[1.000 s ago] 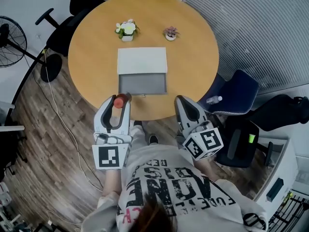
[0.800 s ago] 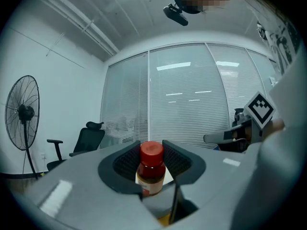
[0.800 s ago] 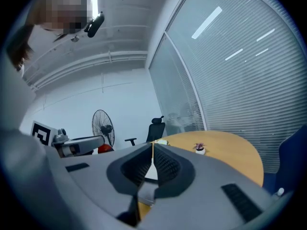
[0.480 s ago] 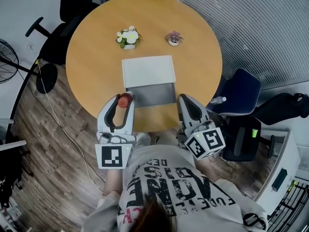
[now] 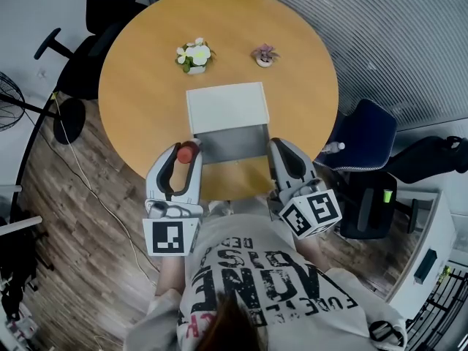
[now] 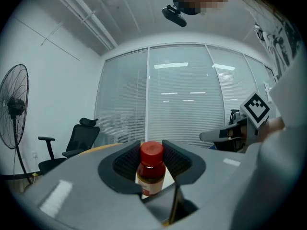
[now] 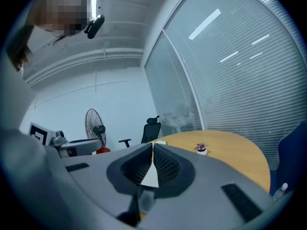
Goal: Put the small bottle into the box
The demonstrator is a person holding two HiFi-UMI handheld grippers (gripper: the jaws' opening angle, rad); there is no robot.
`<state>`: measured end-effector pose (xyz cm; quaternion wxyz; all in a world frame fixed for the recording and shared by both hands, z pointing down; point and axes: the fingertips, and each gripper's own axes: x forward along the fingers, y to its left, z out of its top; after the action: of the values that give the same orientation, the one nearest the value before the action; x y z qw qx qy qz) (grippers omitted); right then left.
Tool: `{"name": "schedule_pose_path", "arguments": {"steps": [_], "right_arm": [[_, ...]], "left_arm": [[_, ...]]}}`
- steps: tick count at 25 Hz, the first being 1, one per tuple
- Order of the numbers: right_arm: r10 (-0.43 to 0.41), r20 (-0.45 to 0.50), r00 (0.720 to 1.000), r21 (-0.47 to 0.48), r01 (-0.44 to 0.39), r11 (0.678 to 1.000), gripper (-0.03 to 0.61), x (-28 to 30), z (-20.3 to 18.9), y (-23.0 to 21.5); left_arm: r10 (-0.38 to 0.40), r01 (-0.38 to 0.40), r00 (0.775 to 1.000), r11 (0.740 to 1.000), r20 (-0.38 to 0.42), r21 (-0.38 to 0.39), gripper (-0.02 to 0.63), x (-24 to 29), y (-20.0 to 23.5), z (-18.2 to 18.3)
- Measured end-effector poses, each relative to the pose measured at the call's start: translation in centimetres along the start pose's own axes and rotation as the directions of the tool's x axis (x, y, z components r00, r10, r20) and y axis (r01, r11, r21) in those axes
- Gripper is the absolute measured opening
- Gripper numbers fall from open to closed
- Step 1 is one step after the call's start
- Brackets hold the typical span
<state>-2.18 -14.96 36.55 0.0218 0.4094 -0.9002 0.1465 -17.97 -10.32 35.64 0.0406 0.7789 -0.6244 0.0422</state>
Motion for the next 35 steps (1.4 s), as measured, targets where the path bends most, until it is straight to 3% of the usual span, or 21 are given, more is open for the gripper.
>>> {"name": "schedule_pose_path", "arguments": {"steps": [11, 19, 27, 35], "right_arm": [[0.03, 0.023, 0.999, -0.018, -0.03, 0.999, 0.015, 1.4, 2.6, -2.6], [0.049, 0.02, 0.999, -0.007, -0.049, 0.999, 0.015, 1.5, 2.5, -3.7], [0.061, 0.026, 0.998, -0.002, -0.061, 0.998, 0.015, 1.5, 2.8, -4.1], [0.053, 0.022, 0.998, 0.011, -0.053, 0.999, 0.015, 1.2, 2.7, -4.5]], "left_arm": [[0.051, -0.051, 0.999, 0.999, 0.008, -0.01, 0.15, 2.1, -0.4, 1.6], [0.079, -0.079, 0.997, 0.997, -0.004, -0.005, 0.15, 2.6, -0.8, 1.5], [0.102, -0.104, 0.994, 0.994, 0.036, 0.039, 0.15, 2.4, -0.6, 2.2], [0.098, -0.099, 0.993, 0.995, 0.06, 0.025, 0.15, 2.0, -0.4, 4.8]]}}
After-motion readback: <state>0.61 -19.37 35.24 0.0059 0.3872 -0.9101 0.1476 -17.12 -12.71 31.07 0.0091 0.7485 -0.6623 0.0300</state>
